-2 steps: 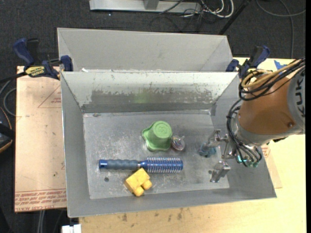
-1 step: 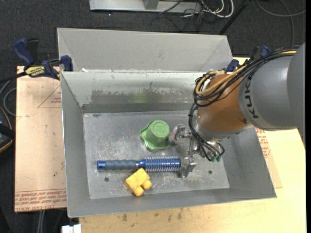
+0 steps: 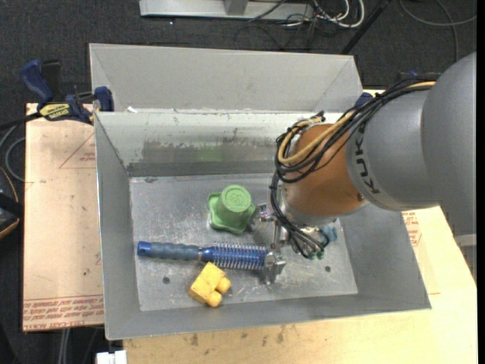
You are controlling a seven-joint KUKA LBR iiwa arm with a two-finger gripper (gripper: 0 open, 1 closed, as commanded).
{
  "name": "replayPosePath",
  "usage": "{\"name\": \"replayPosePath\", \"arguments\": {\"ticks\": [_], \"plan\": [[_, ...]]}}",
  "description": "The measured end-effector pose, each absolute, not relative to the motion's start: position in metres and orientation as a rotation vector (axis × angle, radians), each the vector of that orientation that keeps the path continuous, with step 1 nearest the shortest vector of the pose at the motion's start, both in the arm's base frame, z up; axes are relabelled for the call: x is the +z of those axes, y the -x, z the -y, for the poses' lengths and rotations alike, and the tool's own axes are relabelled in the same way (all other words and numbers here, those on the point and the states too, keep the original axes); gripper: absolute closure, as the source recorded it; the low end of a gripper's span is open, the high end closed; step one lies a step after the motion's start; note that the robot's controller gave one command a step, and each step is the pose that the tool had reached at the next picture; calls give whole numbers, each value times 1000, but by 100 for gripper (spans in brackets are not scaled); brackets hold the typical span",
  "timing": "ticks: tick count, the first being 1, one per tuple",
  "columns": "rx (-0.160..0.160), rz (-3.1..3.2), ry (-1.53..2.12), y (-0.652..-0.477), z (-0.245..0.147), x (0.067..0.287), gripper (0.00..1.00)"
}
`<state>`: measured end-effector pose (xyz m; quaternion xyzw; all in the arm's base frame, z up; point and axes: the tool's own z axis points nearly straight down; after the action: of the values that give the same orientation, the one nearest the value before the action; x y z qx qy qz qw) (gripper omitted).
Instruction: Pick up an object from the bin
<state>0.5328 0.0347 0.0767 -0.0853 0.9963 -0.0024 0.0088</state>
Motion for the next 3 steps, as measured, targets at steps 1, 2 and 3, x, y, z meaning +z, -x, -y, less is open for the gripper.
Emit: {"name": "replayPosePath", "arguments": {"ticks": [1,2,3], "plan": [[-1,-3110,264,-533,-36,78,100],[3,-3113,381,-544,-71,101,100],[1,-3117,381,-543,-70,100,0]]}}
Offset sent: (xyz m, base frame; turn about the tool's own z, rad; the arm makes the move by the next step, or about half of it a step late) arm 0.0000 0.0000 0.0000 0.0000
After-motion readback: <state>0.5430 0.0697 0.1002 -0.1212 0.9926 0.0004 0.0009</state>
